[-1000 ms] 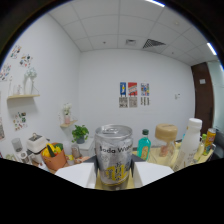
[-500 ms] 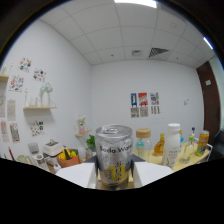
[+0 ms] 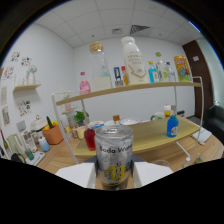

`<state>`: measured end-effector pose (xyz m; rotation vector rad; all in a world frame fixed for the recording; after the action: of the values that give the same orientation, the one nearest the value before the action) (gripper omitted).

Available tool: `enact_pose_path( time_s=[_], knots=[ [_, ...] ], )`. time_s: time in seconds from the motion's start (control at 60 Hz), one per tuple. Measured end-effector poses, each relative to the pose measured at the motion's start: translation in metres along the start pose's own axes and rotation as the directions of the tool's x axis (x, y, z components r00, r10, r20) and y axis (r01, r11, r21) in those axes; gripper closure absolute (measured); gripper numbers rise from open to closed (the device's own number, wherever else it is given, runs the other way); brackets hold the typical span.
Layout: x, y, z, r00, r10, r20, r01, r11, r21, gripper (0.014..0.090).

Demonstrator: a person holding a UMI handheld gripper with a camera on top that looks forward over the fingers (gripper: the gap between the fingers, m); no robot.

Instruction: Make me a cup of Mojito.

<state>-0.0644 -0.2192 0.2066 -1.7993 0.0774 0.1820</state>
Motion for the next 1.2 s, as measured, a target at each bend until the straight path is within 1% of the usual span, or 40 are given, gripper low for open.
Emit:
enact_pose_path(
  time_s=[0.033,0.15,0.283,0.35,0.433,0.533,0.65,0.75,0.867,0.967,1.017,1.1,1.2],
  knots=[
    [0.002,0.006,0.002,0.999,0.043,-0.001,-0.043,0.999,-0.003,0.0541],
    [0.009,0.011,0.004,0.974,0.227,0.024,-0.227,0.974,0.011,0.0543],
    [0.015,0.005,0.004,0.881,0.47,0.057,-0.472,0.881,0.033,0.0542],
    [0.018,-0.002,0.002,0.784,0.613,0.093,-0.619,0.785,0.042,0.0543],
    [0.022,-0.01,0.001,0.603,0.784,0.151,-0.795,0.605,0.035,0.054],
    [0.027,-0.02,0.003,0.388,0.898,0.208,-0.919,0.395,0.008,0.0544],
    [0.027,-0.027,0.006,0.179,0.953,0.245,-0.978,0.2,-0.062,0.0547],
    [0.034,-0.038,0.003,-0.004,0.96,0.281,-0.995,0.023,-0.094,0.0546],
    [0.044,-0.047,0.001,-0.262,0.908,0.327,-0.963,-0.226,-0.145,0.0547],
    [0.054,-0.048,0.003,-0.453,0.828,0.331,-0.891,-0.409,-0.196,0.0544],
    [0.057,-0.043,0.005,-0.499,0.805,0.321,-0.866,-0.457,-0.202,0.0547],
    [0.06,-0.04,0.006,-0.539,0.783,0.31,-0.842,-0.494,-0.218,0.0545],
    [0.056,-0.038,0.008,-0.526,0.8,0.29,-0.85,-0.479,-0.221,0.0543]
  ],
)
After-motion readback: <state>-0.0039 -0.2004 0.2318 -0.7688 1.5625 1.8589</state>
